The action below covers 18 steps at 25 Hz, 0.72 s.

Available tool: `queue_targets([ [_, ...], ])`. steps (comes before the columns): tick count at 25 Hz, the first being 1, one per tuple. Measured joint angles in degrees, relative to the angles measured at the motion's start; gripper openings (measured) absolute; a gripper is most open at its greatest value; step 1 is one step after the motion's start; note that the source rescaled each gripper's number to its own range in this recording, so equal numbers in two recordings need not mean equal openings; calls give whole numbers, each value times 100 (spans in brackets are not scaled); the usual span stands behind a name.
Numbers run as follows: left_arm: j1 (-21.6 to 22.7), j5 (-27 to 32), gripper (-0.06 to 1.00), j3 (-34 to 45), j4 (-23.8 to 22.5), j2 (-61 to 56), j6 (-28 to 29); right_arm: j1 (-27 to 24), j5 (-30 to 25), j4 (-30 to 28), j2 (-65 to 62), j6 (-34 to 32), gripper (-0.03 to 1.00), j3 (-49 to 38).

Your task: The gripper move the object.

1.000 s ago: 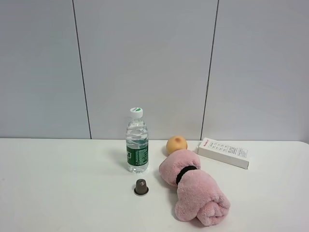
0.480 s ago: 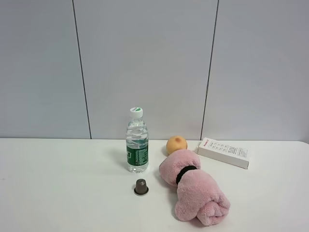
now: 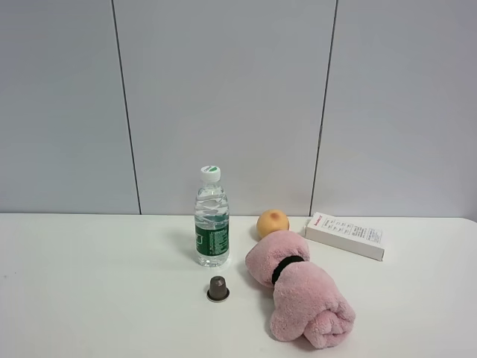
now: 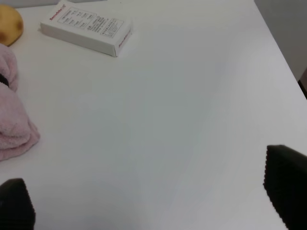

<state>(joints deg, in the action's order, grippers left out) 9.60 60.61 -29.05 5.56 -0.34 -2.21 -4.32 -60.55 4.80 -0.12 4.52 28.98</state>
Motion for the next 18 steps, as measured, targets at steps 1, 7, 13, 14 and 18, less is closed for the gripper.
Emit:
queue_targets([
  [1,0,0,100,0,0,0,0,0,0,0,0,0,100,0],
  [7,0,0,100,0,0,0,0,0,0,0,0,0,100,0],
  [13,0,0,100,0,0,0,0,0,0,0,0,0,100,0],
  [14,0,0,100,0,0,0,0,0,0,0,0,0,100,0],
  [18,0,0,100,0,0,0,0,0,0,0,0,0,100,0],
])
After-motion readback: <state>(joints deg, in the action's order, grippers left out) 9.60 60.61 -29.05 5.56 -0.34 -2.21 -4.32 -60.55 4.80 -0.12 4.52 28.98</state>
